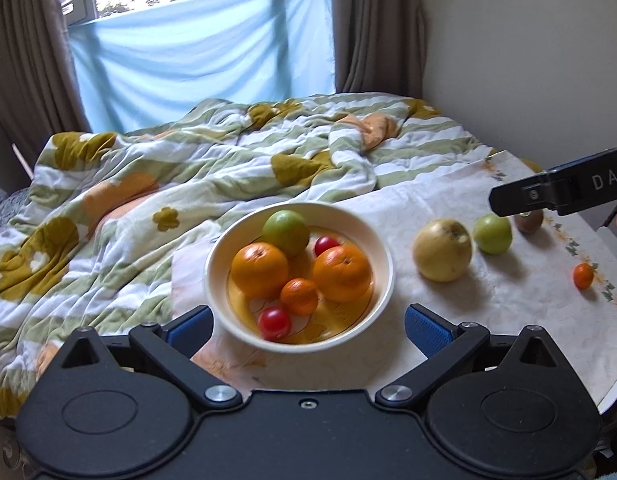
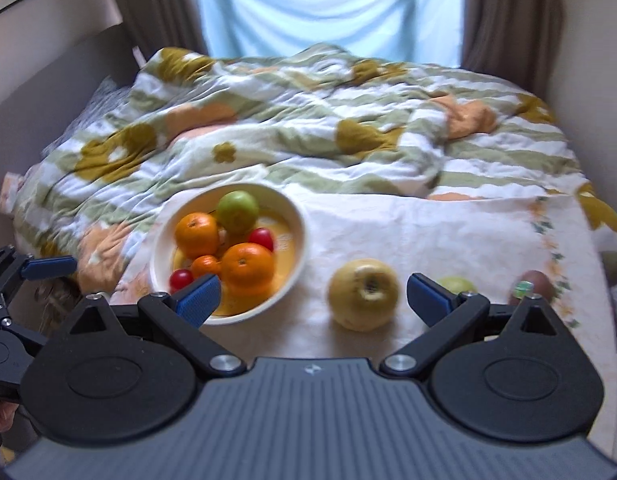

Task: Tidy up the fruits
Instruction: 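Withdraw both tools from the bowl toward the remaining fruit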

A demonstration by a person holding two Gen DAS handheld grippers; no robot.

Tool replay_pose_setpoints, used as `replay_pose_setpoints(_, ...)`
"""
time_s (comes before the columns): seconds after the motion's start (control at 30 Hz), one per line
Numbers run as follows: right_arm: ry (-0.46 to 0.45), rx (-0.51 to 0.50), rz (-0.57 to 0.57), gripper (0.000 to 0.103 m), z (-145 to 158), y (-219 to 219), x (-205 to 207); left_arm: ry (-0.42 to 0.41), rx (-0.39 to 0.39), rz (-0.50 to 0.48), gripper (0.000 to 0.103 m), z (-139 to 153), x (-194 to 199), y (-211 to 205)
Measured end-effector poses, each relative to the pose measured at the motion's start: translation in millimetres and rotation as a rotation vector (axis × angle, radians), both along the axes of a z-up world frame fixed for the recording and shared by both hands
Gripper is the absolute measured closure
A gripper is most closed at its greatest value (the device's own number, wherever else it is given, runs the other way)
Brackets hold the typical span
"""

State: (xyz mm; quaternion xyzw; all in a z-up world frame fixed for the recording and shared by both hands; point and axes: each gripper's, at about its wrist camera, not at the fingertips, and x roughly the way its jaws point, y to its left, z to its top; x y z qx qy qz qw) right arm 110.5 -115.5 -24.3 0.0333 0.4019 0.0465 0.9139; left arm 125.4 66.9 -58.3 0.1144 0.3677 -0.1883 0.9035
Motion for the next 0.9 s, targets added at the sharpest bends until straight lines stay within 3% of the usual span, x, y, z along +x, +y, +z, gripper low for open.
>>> replay_pose_setpoints(0.17, -0.002, -0.04, -0.122, 0.0, 7.7, -31.2, -19.3, -0.005, -0.023, -0.07, 0.0, 6.3, 8.0, -24.5)
replay_pose_setpoints(0.47, -0.015, -0.046, -0.247, 0.0, 2.9, -88.9, -59.1, -0.011, -0.003, -0.163, 0.0, 5.1, 18.8, -85.1)
replay_pose_setpoints(0.7, 0.01, -0.088, -0.332, 0.0, -17.8, -131.5, -78.5, 0.023, 0.028, -0.224, 0.0, -17.9, 33.3, -135.8)
replay_pose_setpoints(0.9, 0.1, -0.022, -0.365, 0.0, -51.0, -164.1, -81.4, 0.058, 0.077, -0.232, 0.0, -47.0, 52.9, -169.3)
